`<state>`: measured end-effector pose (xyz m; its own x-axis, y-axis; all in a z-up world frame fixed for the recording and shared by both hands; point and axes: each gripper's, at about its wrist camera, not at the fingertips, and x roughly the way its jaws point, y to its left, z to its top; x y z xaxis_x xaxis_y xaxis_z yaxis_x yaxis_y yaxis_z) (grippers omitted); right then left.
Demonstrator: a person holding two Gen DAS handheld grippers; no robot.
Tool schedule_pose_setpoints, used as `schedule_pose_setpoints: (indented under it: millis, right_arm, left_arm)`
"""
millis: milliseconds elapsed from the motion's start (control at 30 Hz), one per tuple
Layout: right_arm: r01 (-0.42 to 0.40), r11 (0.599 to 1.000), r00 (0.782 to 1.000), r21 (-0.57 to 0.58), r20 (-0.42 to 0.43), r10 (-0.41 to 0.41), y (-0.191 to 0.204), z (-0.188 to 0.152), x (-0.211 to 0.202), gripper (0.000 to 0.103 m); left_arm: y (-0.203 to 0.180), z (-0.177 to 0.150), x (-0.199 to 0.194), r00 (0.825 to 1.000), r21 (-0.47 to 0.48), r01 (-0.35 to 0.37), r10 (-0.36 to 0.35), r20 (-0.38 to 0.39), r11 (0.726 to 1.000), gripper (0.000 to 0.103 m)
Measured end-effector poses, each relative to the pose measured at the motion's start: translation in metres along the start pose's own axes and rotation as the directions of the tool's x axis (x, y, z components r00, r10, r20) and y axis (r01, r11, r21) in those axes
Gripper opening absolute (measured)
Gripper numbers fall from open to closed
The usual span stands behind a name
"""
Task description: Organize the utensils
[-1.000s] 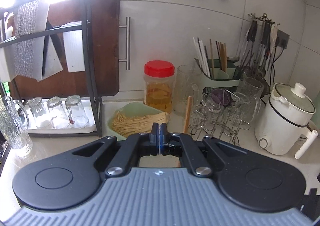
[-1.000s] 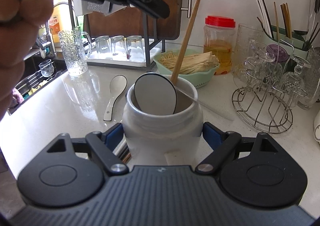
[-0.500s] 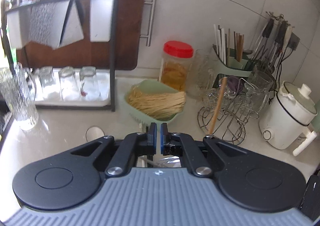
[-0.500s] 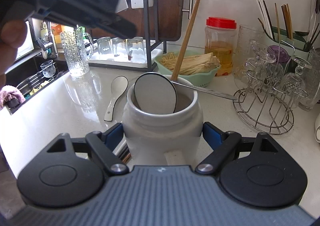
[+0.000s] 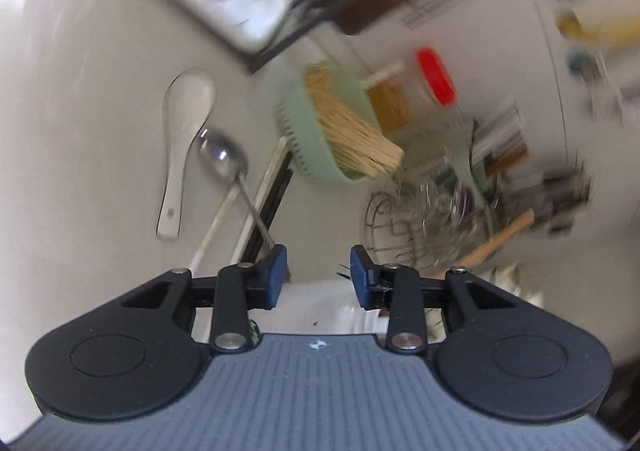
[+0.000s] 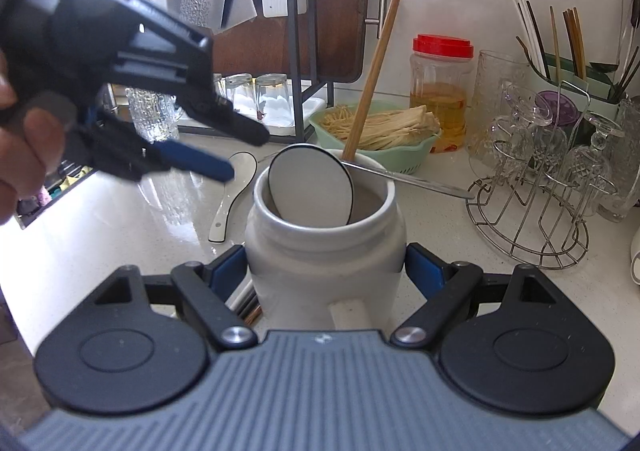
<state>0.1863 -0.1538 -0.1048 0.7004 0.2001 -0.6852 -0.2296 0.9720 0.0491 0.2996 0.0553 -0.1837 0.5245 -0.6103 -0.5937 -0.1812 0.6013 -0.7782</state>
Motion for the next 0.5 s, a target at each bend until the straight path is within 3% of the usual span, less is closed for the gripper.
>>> schedule_pose_setpoints:
  millis: [100, 267, 500]
  right_arm:
    - [0.0, 1.0, 1.0, -0.001, 0.002, 0.0, 0.0, 0.0, 0.0, 0.088]
    - [-0.001, 1.0, 1.0, -0.002, 0.003, 0.001, 0.0, 0.0, 0.001, 0.088]
    - [-0.001, 1.0, 1.0, -0.002, 0.003, 0.001, 0.0, 0.0, 0.001, 0.088]
  left_arm:
    - [0.024, 0.002, 0.002, 0.998, -0.153, 0.062, -0.063, -0.003, 0.986, 0.039]
    - [0.055, -0.005, 0.01, 0.988, -0.352, 0.149, -0.156, 0.007, 0.924, 0.039]
    - [0.057, -0.011, 0.024, 0.965, -0.45, 0.247, -0.262, 0.031, 0.858, 0.039]
